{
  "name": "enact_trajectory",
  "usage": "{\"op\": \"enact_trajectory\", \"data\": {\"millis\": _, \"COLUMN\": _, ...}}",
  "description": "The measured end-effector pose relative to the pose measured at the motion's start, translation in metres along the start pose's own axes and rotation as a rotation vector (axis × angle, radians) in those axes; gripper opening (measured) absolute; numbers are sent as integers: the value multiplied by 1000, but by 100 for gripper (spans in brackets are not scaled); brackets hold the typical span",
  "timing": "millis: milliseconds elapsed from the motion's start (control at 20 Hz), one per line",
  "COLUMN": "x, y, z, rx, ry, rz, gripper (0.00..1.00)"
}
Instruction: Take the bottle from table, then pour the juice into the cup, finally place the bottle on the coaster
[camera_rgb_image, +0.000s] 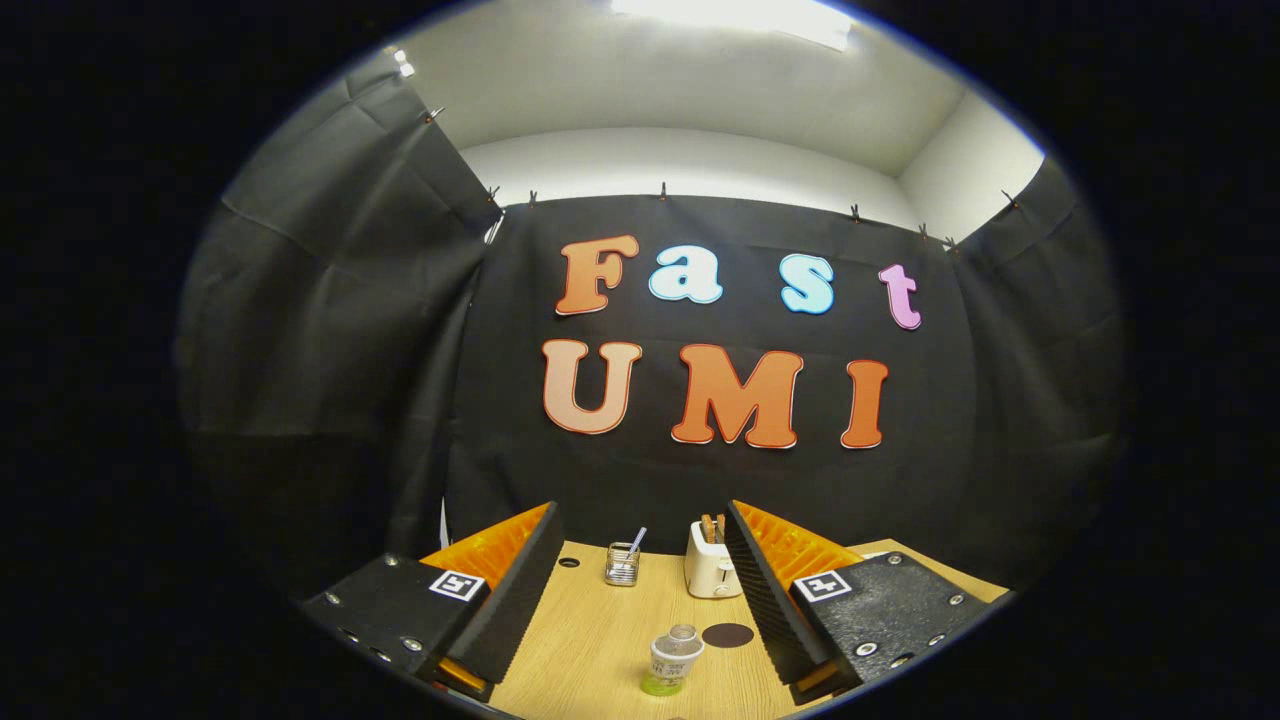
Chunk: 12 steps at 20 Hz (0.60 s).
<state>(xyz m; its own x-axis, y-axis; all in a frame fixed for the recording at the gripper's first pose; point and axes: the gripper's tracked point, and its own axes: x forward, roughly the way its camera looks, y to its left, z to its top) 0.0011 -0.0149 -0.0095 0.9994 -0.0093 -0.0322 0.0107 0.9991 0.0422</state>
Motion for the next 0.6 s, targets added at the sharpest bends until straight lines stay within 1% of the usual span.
{"op": "enact_trajectory", "data": {"millis": 350, "x": 1, "y": -13, "z": -6, "rx": 12, "ry": -6, "rz": -31, "gripper": 97}}
{"op": "enact_trajectory", "data": {"millis": 600, "x": 6, "y": -34, "z": -39, "rx": 3, "ry": 31, "rz": -99, "gripper": 97}}
